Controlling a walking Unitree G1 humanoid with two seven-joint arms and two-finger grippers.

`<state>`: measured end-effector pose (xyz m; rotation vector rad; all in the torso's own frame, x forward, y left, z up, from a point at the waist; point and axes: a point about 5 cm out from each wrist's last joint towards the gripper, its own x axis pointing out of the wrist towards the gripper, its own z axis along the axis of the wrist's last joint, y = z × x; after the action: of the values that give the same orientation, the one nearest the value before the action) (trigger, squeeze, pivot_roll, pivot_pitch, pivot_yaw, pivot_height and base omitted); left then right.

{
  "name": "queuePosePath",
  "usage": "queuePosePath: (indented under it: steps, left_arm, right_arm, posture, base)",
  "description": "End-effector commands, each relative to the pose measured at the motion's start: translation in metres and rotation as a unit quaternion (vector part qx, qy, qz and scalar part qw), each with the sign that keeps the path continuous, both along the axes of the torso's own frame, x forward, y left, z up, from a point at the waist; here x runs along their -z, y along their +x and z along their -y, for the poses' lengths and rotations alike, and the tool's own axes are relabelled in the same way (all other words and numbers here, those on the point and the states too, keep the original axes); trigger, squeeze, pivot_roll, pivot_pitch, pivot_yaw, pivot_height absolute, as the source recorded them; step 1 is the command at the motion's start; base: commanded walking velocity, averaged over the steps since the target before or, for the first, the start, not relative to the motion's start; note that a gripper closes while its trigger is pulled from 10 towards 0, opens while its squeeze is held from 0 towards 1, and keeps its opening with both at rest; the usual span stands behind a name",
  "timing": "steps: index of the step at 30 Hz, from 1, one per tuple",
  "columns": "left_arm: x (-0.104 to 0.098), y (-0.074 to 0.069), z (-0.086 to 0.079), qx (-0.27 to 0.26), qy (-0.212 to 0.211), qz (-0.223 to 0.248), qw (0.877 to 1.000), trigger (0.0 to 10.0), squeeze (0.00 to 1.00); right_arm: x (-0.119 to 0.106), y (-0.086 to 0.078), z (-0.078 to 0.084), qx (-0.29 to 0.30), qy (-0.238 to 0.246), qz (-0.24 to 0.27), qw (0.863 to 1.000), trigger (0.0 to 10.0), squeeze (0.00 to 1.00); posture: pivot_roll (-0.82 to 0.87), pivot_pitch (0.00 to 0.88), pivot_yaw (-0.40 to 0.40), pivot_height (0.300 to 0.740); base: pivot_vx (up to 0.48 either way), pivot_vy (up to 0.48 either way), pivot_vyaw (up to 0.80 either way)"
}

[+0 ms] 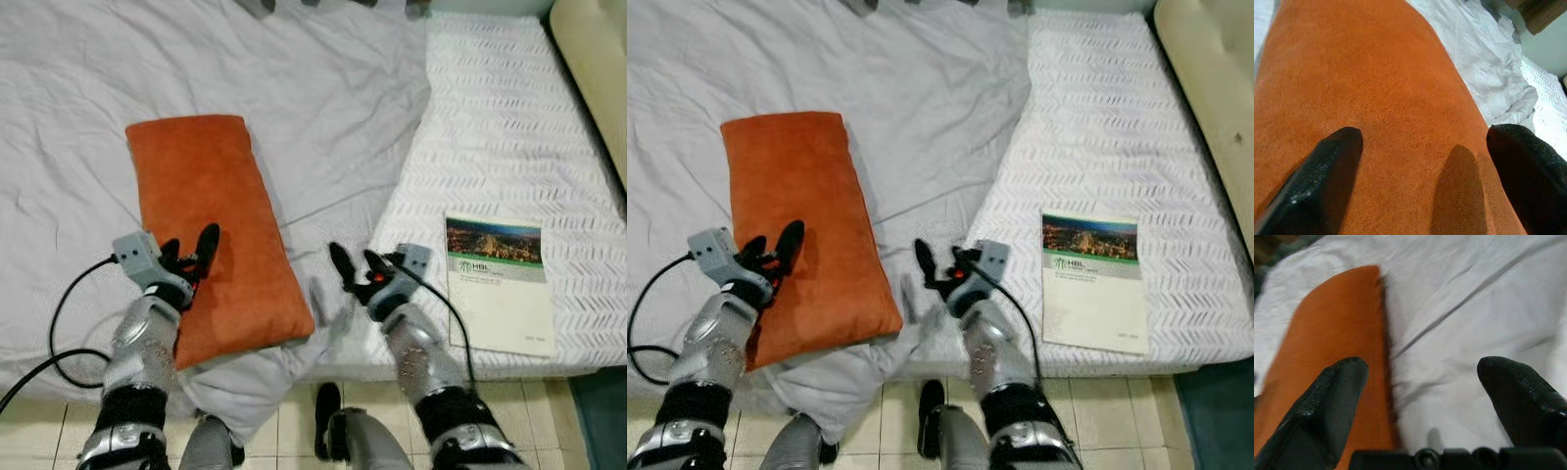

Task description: Clean up the room

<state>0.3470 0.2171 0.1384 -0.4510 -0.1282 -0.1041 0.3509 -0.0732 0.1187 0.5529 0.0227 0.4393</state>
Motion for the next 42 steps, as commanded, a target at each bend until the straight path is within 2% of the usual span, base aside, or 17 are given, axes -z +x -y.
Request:
queuePosePath:
  steps: [1,4,5,9,11,12,13,14,15,20,25,30,34,36,38,40,42]
  left_arm:
    - [0.010,-0.014,-0.007,-0.010,-0.001,-0.019,1.000,10.0,0.00]
    - [0.003,-0.026,-0.016,-0.021,0.019,-0.010,1.000,10.0,0.00]
    - [-0.004,-0.036,-0.021,-0.025,0.038,-0.002,0.999,10.0,0.00]
    - [-0.010,-0.049,-0.025,-0.029,0.051,-0.004,0.998,10.0,0.00]
    - [-0.010,-0.049,-0.025,-0.029,0.051,-0.004,0.998,10.0,0.00]
    - [-0.009,-0.056,-0.027,-0.030,0.050,-0.015,0.998,10.0,0.00]
    - [0.001,-0.067,-0.032,-0.043,0.042,-0.045,0.997,10.0,0.00]
    - [0.001,-0.067,-0.032,-0.043,0.042,-0.045,0.997,10.0,0.00]
    - [0.015,-0.073,-0.038,-0.062,0.028,-0.073,0.995,10.0,0.00]
    - [0.042,-0.074,-0.040,-0.082,0.019,-0.115,0.990,10.0,0.00]
    - [0.058,-0.080,-0.046,-0.116,0.001,-0.149,0.982,10.0,0.00]
    - [0.064,-0.077,-0.049,-0.121,-0.016,-0.153,0.981,10.0,0.00]
    - [0.073,-0.055,-0.033,-0.083,-0.039,-0.147,0.985,10.0,0.00]
    - [0.076,-0.051,-0.027,-0.067,-0.052,-0.151,0.985,10.0,0.00]
    - [0.080,-0.047,-0.020,-0.046,-0.073,-0.156,0.984,10.0,0.00]
    - [0.085,-0.043,-0.012,-0.026,-0.119,-0.160,0.980,10.0,0.00]
    - [0.094,-0.041,-0.004,-0.010,-0.142,-0.174,0.974,10.0,0.00]
  right_arm:
    - [0.010,-0.009,-0.007,-0.022,0.006,-0.016,1.000,10.0,0.00]
    - [0.013,-0.015,-0.013,-0.041,0.001,-0.014,0.999,10.0,0.00]
    - [0.018,-0.020,-0.017,-0.059,-0.012,-0.011,0.998,10.0,0.00]
    - [0.025,-0.028,-0.020,-0.080,-0.031,-0.010,0.996,10.0,0.00]
    - [0.025,-0.028,-0.020,-0.080,-0.031,-0.010,0.996,10.0,0.00]
    - [0.029,-0.033,-0.021,-0.091,-0.043,-0.013,0.995,10.0,0.00]
    - [0.039,-0.041,-0.022,-0.110,-0.067,-0.021,0.991,10.0,0.00]
    - [0.039,-0.041,-0.022,-0.110,-0.067,-0.021,0.991,10.0,0.00]
    - [0.048,-0.047,-0.025,-0.126,-0.083,-0.030,0.988,10.0,0.00]
    - [0.058,-0.051,-0.033,-0.140,-0.098,-0.042,0.985,10.0,0.00]
    - [0.053,-0.049,-0.052,-0.153,-0.088,-0.043,0.983,10.0,0.00]
    - [0.049,-0.047,-0.062,-0.161,-0.089,-0.037,0.982,10.0,0.00]
    - [0.045,-0.041,-0.075,-0.160,-0.109,-0.027,0.981,10.0,0.00]
    - [0.045,-0.041,-0.076,-0.160,-0.109,-0.029,0.981,10.0,0.00]
    - [0.045,-0.041,-0.077,-0.160,-0.109,-0.033,0.980,10.0,0.00]
    - [0.047,-0.041,-0.078,-0.163,-0.104,-0.041,0.980,10.0,0.00]
    - [0.049,-0.042,-0.080,-0.170,-0.103,-0.049,0.979,10.0,0.00]
  posture:
    - [-0.04,0.588,-0.131,0.740]
    - [-0.02,0.585,-0.129,0.740]
    - [-0.01,0.578,-0.129,0.740]
    - [-0.01,0.576,-0.131,0.740]
    - [-0.01,0.576,-0.131,0.740]
    - [-0.01,0.575,-0.134,0.740]
    - [-0.01,0.575,-0.150,0.740]
    - [-0.01,0.575,-0.150,0.740]
    - [-0.02,0.579,-0.156,0.740]
    - [-0.03,0.583,-0.167,0.740]
    - [-0.03,0.587,-0.171,0.740]
    - [-0.02,0.587,-0.171,0.740]
    - [-0.03,0.590,-0.177,0.740]
    - [-0.02,0.588,-0.180,0.740]
    - [-0.02,0.588,-0.179,0.740]
    - [-0.02,0.590,-0.183,0.740]
    - [-0.03,0.585,-0.185,0.740]
  base:
    - [0.000,0.000,0.00]
    - [0.000,0.000,0.00]
    - [0.000,0.000,0.00]
    - [0.000,0.000,0.00]
    - [0.000,0.000,0.00]
    - [0.000,0.000,0.00]
    - [0.000,0.000,0.00]
    - [0.000,0.000,0.00]
    - [0.000,0.000,0.00]
    - [0.000,0.000,0.00]
    - [0.000,0.000,0.00]
    - [0.000,0.000,0.00]
    - [0.000,0.000,0.00]
    - [0.000,0.000,0.00]
    - [0.000,0.000,0.00]
    - [0.000,0.000,0.00]
    - [0.000,0.000,0.00]
